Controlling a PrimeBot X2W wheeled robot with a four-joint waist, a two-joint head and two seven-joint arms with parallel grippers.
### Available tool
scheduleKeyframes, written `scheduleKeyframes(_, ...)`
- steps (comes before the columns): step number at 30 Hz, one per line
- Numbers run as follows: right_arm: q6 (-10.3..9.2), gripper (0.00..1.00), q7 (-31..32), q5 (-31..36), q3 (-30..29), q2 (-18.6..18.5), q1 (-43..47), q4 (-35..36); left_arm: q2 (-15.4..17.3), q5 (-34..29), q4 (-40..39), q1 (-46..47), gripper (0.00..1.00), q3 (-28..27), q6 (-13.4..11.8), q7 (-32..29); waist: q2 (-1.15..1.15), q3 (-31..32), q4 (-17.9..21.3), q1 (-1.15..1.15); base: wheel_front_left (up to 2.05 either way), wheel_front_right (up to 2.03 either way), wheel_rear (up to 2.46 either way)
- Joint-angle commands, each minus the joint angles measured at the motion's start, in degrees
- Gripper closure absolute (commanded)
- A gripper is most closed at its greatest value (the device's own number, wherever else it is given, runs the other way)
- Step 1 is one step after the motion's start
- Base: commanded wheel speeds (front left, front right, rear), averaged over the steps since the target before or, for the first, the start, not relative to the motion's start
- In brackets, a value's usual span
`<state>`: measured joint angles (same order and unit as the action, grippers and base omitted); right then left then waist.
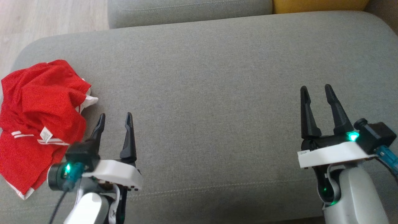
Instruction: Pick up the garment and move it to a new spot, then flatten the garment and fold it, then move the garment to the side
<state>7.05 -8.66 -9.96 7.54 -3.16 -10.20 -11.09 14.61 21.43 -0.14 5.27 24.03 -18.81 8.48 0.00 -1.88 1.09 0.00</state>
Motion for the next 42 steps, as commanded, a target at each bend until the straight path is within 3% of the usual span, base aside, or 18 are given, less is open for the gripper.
scheduleKeyframes(1,0.34,0.00,-0.80,1.82,1.49,0.22,-2.88,2.03,1.61,-1.70,-1.96,3.50,0.00,-0.84,-0.83,0.89,0.00,0.04,-0.01,0.00,0.00,0.00,0.00)
scheduleKeyframes(14,0.38,0.00,-2.98,7.66,4.21,0.31,-3.67,-0.40,5.64,-9.45,0.71,5.47,0.00,6.67,-8.27,3.11,0.00,-0.02,-0.45,0.00,0.00,0.00,0.00)
scheduleKeyframes(19,0.39,0.00,-3.82,7.57,4.99,0.30,-3.91,-0.91,4.43,-7.83,-1.23,5.15,0.00,6.59,-10.55,3.96,0.00,0.01,-0.82,0.00,0.00,0.00,0.00)
scheduleKeyframes(26,0.42,0.00,-4.97,3.02,5.43,0.29,-4.12,-4.13,1.48,-5.14,-1.58,2.23,0.00,1.20,-5.48,5.14,0.00,0.37,-0.99,0.00,0.00,0.00,0.00)
scheduleKeyframes(33,0.44,0.00,-4.37,2.30,5.97,0.28,-5.23,-7.14,-2.42,-8.88,0.79,-0.16,0.00,-3.99,0.67,6.34,0.00,0.44,-0.81,0.00,0.00,0.00,0.00)
scheduleKeyframes(42,0.44,0.00,-3.49,1.57,5.22,0.28,-5.47,-9.32,-6.58,-11.77,3.98,-1.16,0.00,-8.98,6.17,6.52,0.00,0.60,-0.65,0.00,0.00,0.00,0.00)
